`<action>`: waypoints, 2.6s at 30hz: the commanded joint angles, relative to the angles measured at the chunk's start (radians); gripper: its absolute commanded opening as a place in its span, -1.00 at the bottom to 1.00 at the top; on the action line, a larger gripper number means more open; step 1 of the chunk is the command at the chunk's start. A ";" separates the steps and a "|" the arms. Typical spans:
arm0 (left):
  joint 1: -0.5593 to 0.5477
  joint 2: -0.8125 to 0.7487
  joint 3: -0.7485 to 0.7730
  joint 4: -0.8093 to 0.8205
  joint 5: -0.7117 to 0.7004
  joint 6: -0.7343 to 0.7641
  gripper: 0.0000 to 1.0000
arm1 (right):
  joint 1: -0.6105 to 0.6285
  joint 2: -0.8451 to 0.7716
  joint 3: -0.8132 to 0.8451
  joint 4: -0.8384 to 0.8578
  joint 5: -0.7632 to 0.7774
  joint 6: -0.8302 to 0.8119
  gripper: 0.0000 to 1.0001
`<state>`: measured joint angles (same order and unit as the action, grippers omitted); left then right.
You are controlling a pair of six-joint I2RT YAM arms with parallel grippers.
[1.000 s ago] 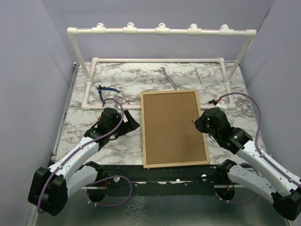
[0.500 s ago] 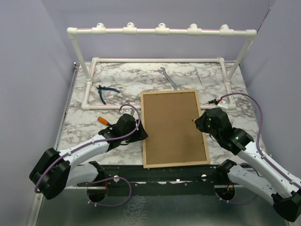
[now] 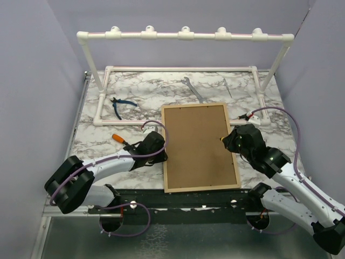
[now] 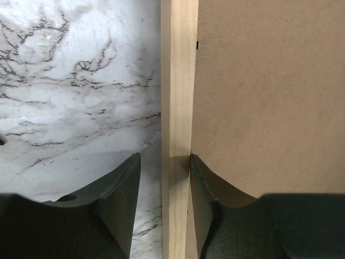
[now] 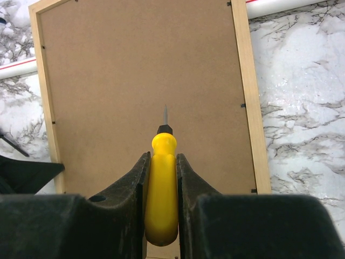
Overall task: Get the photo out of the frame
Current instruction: Adjust the photo frame at the center of the board, then adjust the screwdriver.
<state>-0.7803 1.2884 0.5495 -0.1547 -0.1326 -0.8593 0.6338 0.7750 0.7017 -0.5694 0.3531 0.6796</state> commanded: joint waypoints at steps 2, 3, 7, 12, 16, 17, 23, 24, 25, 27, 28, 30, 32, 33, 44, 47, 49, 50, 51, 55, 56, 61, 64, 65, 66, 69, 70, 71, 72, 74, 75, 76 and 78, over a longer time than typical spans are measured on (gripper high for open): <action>-0.001 0.033 0.049 0.001 -0.099 -0.011 -0.25 | 0.003 -0.020 -0.010 0.015 -0.004 -0.020 -0.99; 0.005 0.038 0.056 -0.005 -0.112 -0.007 -0.33 | 0.003 -0.023 -0.009 0.014 -0.001 -0.021 -0.99; 0.068 0.056 0.081 -0.025 -0.113 0.015 -0.46 | 0.003 -0.028 -0.009 0.011 0.001 -0.027 -0.99; 0.168 0.073 0.116 -0.024 -0.076 0.068 -0.48 | 0.003 -0.023 -0.006 0.005 0.001 -0.034 -0.99; 0.244 0.097 0.135 -0.022 -0.031 0.093 -0.52 | 0.003 -0.018 -0.002 0.005 0.002 -0.032 -0.99; 0.249 0.101 0.141 -0.023 -0.029 0.099 -0.53 | 0.003 -0.017 -0.002 0.004 0.001 -0.033 -0.99; 0.271 0.109 0.155 -0.030 -0.024 0.122 -0.47 | 0.003 0.008 0.003 0.017 -0.033 -0.045 -0.99; 0.275 0.100 0.160 -0.043 -0.013 0.126 -0.41 | 0.004 0.017 0.006 0.019 -0.046 -0.053 -0.99; 0.276 0.084 0.167 -0.061 -0.006 0.127 -0.35 | 0.003 0.027 0.012 0.020 -0.063 -0.063 -0.99; 0.276 0.035 0.176 -0.077 0.028 0.130 -0.20 | 0.004 0.054 0.032 0.010 -0.091 -0.078 -0.99; 0.274 0.001 0.176 -0.080 0.049 0.131 -0.15 | 0.003 0.072 0.048 -0.005 -0.093 -0.077 -0.99; 0.267 -0.065 0.176 -0.080 0.095 0.117 -0.05 | 0.004 0.114 0.087 -0.045 -0.078 -0.055 -0.99; 0.236 -0.115 0.182 -0.072 0.121 0.103 0.00 | 0.002 0.158 0.129 -0.078 -0.076 -0.028 -0.99; 0.201 -0.138 0.186 -0.054 0.129 0.110 0.07 | 0.003 0.181 0.148 -0.087 -0.095 -0.023 -0.98; -0.121 -0.167 0.139 0.287 0.108 0.441 0.32 | 0.003 0.405 0.320 -0.116 -0.565 -0.208 -0.99; -0.191 -0.130 0.155 0.338 0.082 0.548 0.34 | 0.004 0.406 0.342 -0.116 -0.622 -0.233 -0.97; -0.226 -0.094 0.173 0.343 0.082 0.611 0.31 | 0.004 0.397 0.356 -0.114 -0.650 -0.244 -0.95; -0.239 -0.076 0.178 0.346 0.112 0.659 0.25 | 0.003 0.395 0.363 -0.115 -0.663 -0.252 -0.94; -0.257 -0.061 0.185 0.347 0.121 0.716 0.18 | 0.003 0.395 0.370 -0.118 -0.679 -0.259 -0.94; -0.291 -0.013 0.210 0.353 0.072 0.773 -0.07 | 0.003 0.411 0.399 -0.144 -0.734 -0.288 -0.93; -0.294 -0.006 0.216 0.355 0.063 0.781 -0.11 | 0.004 0.415 0.403 -0.152 -0.742 -0.294 -0.93; -0.298 0.020 0.233 0.366 0.014 0.805 -0.32 | 0.004 0.421 0.404 -0.149 -0.790 -0.311 -0.90; -0.300 0.028 0.232 0.383 0.012 0.806 -0.39 | 0.003 0.408 0.387 -0.123 -0.820 -0.314 -0.79; -0.300 0.030 0.231 0.392 0.017 0.804 -0.43 | 0.003 0.402 0.378 -0.110 -0.826 -0.312 -0.74; -0.300 0.033 0.231 0.400 0.027 0.802 -0.54 | 0.004 0.397 0.369 -0.098 -0.829 -0.312 -0.70; -0.300 0.042 0.239 0.406 0.039 0.797 -0.93 | 0.004 0.380 0.340 -0.064 -0.833 -0.310 -0.61; -0.300 0.043 0.239 0.406 0.037 0.787 -1.00 | 0.004 0.368 0.330 -0.056 -0.823 -0.307 -0.51; -0.300 0.041 0.234 0.412 0.033 0.773 -1.00 | 0.003 0.352 0.317 -0.039 -0.806 -0.299 -0.39; -0.300 0.039 0.229 0.424 0.030 0.754 -1.00 | 0.004 0.332 0.296 -0.005 -0.787 -0.289 -0.25; -0.300 0.030 0.202 0.477 0.030 0.703 -1.00 | 0.003 0.277 0.246 0.063 -0.746 -0.272 0.03; -0.300 0.023 0.183 0.514 0.029 0.668 -1.00 | 0.003 0.247 0.213 0.112 -0.737 -0.268 0.15; -0.298 0.017 0.164 0.555 0.026 0.631 -1.00 | 0.004 0.215 0.185 0.155 -0.730 -0.259 0.20; -0.297 0.009 0.129 0.642 0.021 0.552 -1.00 | 0.003 0.153 0.134 0.243 -0.701 -0.231 0.21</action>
<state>-1.0904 1.3190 0.7322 0.2703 -0.0662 -0.1493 0.6201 1.0325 0.9154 -0.4992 -0.3416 0.3965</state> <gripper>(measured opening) 0.082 0.594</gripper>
